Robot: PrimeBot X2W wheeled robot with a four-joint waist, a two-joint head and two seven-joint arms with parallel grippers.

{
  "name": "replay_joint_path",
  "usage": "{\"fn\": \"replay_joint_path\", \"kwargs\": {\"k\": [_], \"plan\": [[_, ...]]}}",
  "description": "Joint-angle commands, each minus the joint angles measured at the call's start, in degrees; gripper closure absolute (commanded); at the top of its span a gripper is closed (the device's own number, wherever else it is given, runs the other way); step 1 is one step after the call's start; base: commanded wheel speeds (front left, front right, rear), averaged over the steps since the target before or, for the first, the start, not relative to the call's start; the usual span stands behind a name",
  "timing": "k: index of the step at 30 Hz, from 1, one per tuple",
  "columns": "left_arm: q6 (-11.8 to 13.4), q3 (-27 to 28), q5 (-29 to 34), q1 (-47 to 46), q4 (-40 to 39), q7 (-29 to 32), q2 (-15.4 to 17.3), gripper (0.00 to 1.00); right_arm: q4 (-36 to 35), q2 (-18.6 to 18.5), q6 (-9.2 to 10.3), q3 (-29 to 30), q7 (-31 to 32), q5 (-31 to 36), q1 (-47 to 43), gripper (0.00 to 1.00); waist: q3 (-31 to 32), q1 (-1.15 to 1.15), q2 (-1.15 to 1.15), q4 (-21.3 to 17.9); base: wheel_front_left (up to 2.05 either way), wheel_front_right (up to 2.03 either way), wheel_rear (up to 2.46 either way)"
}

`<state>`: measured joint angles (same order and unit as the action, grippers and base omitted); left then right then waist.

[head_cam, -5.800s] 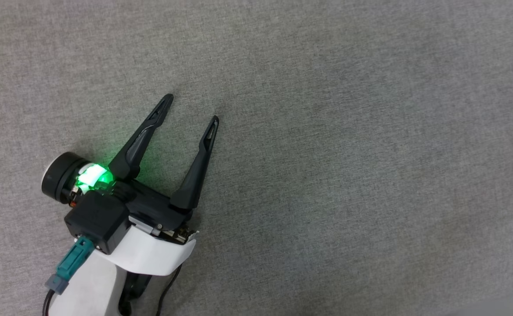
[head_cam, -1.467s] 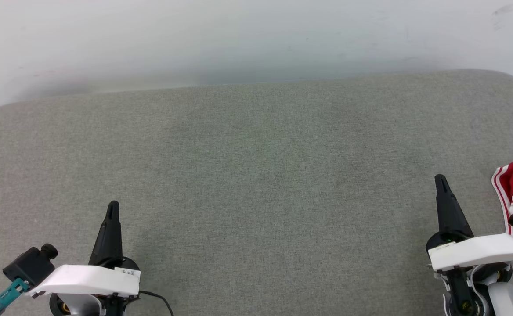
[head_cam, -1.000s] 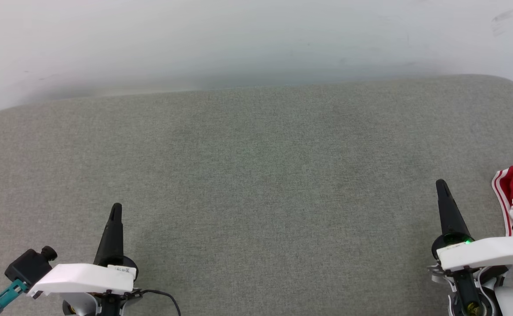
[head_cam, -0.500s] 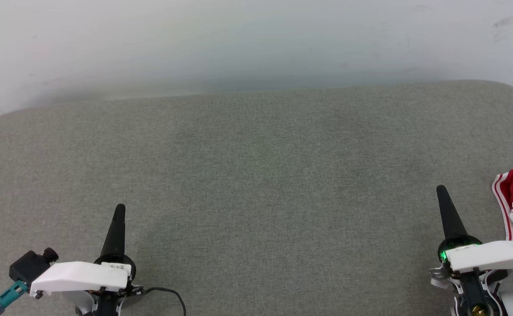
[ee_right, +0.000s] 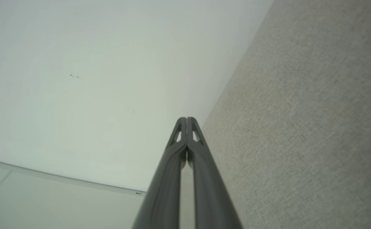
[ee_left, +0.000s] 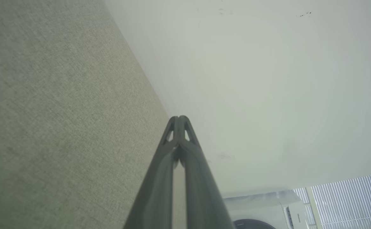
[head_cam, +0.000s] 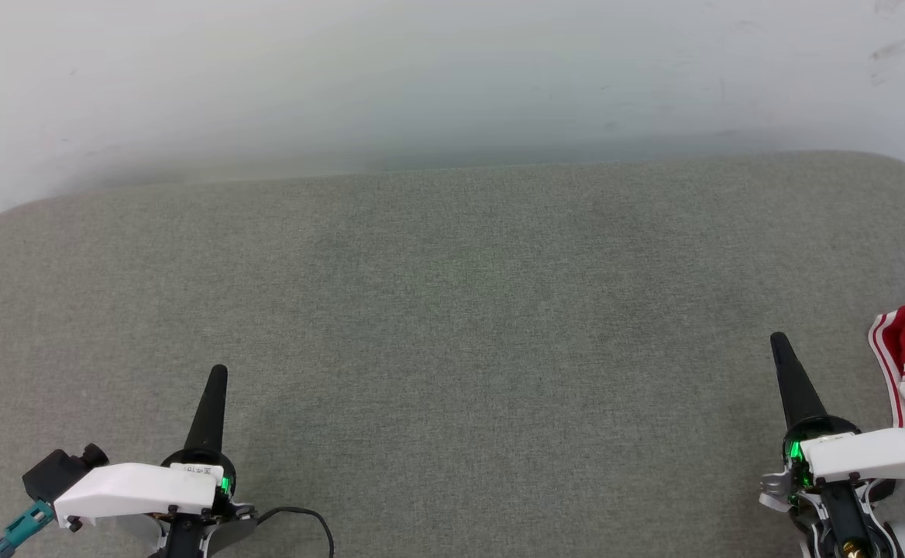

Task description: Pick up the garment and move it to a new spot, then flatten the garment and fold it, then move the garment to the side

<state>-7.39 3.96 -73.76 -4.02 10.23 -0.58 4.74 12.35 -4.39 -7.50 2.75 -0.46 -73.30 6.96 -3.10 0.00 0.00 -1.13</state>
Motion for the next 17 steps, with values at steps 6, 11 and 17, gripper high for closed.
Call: {"fn": "replay_joint_path", "kwargs": {"k": [6,11,17], "plan": [[-0.12,0.19,-4.12,-1.43,0.49,1.12,0.01,1.00,0.11,-0.30,0.01,0.38,1.06,-4.28,-0.44,1.00,0.44,0.00,0.00,0.17,0.00,0.00,0.00],[-0.13,0.28,-6.46,-1.39,0.99,1.83,-0.08,1.00,0.31,-0.25,0.01,0.61,1.71,-6.69,-0.59,1.00,0.76,0.00,0.00,0.30,0.00,0.00,0.00],[-0.14,0.37,-8.78,-1.57,1.46,2.49,-0.17,1.00,0.54,-0.19,0.01,0.83,2.40,-9.08,-0.70,1.00,1.07,0.00,0.00,0.42,0.00,0.00,0.00]]}}
